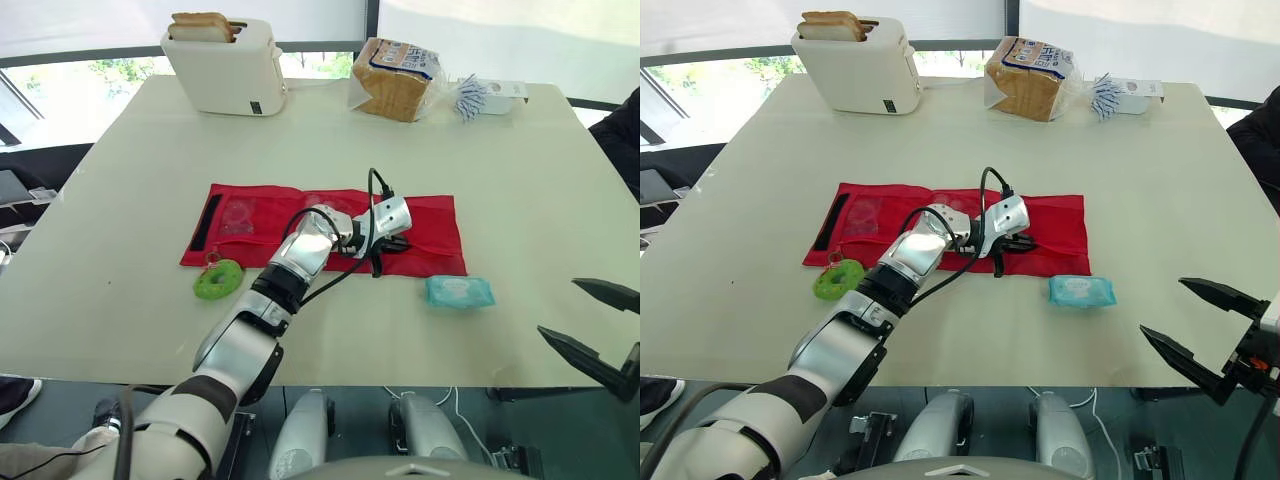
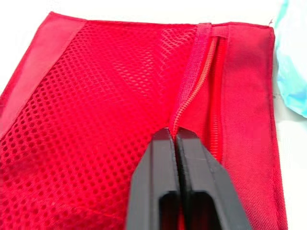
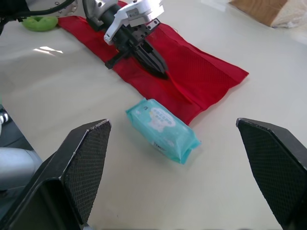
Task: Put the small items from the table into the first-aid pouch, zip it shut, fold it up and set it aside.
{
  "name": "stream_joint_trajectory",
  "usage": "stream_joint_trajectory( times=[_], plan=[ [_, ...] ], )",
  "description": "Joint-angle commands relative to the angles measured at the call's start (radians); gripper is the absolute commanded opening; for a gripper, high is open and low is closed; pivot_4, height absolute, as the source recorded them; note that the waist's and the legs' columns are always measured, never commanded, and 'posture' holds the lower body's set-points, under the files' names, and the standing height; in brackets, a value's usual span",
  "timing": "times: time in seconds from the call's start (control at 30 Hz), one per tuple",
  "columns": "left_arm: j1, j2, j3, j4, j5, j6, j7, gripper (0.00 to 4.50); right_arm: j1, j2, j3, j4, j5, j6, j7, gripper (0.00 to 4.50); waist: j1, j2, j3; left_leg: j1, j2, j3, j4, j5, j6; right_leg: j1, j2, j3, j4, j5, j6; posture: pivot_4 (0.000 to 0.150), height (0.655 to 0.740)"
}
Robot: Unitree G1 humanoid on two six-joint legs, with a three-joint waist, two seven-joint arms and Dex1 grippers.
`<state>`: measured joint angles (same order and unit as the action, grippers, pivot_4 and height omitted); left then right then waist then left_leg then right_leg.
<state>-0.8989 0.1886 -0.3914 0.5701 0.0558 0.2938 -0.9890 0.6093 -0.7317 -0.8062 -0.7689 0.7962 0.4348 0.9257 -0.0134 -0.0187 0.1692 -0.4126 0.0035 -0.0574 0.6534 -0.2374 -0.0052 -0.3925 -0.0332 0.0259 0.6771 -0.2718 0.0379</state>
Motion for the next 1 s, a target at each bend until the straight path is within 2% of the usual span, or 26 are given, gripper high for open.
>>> stream_joint_trajectory(
  times=[0.03,0.2,0.4,0.5,0.77,0.83,0.87,0.93,0.97,1.0],
  plan=[
    [-0.004,-0.012,0.046,-0.047,-0.044,0.056,-0.010,0.04,-0.024,-0.024,0.032,-0.016,-0.006,-0.003,0.000,4.50,0.001,0.000,0.000,0.000,0.000,0.000,0.000,0.000,0.000,0.000,0.000,0.000,0.000,0.000,0.000,0.150,0.7400],
    [-0.006,-0.034,0.076,-0.059,-0.077,0.122,0.004,0.04,-0.138,-0.096,0.213,0.061,-0.119,-0.024,0.019,4.50,-0.001,0.000,0.000,0.000,0.000,0.000,0.000,0.000,0.000,0.000,0.000,0.000,0.000,0.000,0.000,0.150,0.7400],
    [0.000,-0.052,0.090,-0.083,-0.091,0.172,0.023,0.04,-0.399,-0.176,0.538,0.286,-0.351,-0.079,0.030,4.50,0.002,0.000,0.000,0.000,0.000,0.000,0.000,0.000,0.000,0.000,0.000,0.000,0.000,0.000,0.000,0.150,0.7400],
    [0.015,-0.052,0.084,-0.101,-0.087,0.174,0.031,0.04,-0.515,-0.171,0.666,0.399,-0.429,-0.121,0.059,4.50,0.002,0.000,0.000,-0.001,0.000,-0.001,0.001,0.000,0.000,0.000,0.000,-0.001,0.000,0.000,0.000,0.150,0.7400],
    [0.034,-0.063,0.080,-0.143,-0.090,0.175,0.052,0.04,-0.687,-0.136,0.814,0.617,-0.541,-0.255,0.118,4.50,0.003,0.001,0.000,-0.001,-0.001,0.000,0.002,0.001,-0.001,-0.001,-0.001,0.000,0.000,0.000,0.000,0.150,0.7400],
    [0.041,-0.064,0.072,-0.153,-0.086,0.171,0.051,0.00,-0.688,-0.133,0.816,0.631,-0.541,-0.273,0.131,3.86,0.003,0.001,0.000,-0.001,-0.001,-0.001,0.002,0.001,-0.002,-0.001,-0.001,-0.001,0.000,0.000,0.000,0.150,0.7400],
    [0.042,-0.067,0.073,-0.157,-0.090,0.175,0.051,0.00,-0.686,-0.131,0.815,0.632,-0.540,-0.274,0.132,3.74,0.002,0.001,0.000,-0.001,-0.001,0.000,0.002,0.001,-0.002,-0.001,-0.001,-0.001,0.000,0.000,0.000,0.150,0.7400],
    [0.045,-0.071,0.074,-0.163,-0.093,0.179,0.051,0.00,-0.677,-0.127,0.812,0.629,-0.537,-0.275,0.134,2.77,0.002,0.001,0.000,-0.001,-0.001,-0.001,0.002,0.001,-0.002,-0.001,-0.001,0.000,0.000,0.000,0.000,0.150,0.7400],
    [0.044,-0.073,0.076,-0.160,-0.094,0.178,0.052,0.00,-0.672,-0.120,0.806,0.624,-0.533,-0.275,0.128,2.54,0.001,0.001,0.000,-0.001,-0.001,-0.001,0.002,0.001,-0.002,-0.001,-0.001,0.000,0.000,0.000,0.000,0.150,0.7400],
    [0.044,-0.074,0.076,-0.158,-0.094,0.177,0.052,0.00,-0.668,-0.116,0.802,0.621,-0.530,-0.276,0.124,1.91,0.001,0.001,0.000,-0.001,-0.001,-0.001,0.002,0.001,-0.002,-0.001,-0.001,0.000,0.000,0.000,0.000,0.150,0.7400]
  ],
)
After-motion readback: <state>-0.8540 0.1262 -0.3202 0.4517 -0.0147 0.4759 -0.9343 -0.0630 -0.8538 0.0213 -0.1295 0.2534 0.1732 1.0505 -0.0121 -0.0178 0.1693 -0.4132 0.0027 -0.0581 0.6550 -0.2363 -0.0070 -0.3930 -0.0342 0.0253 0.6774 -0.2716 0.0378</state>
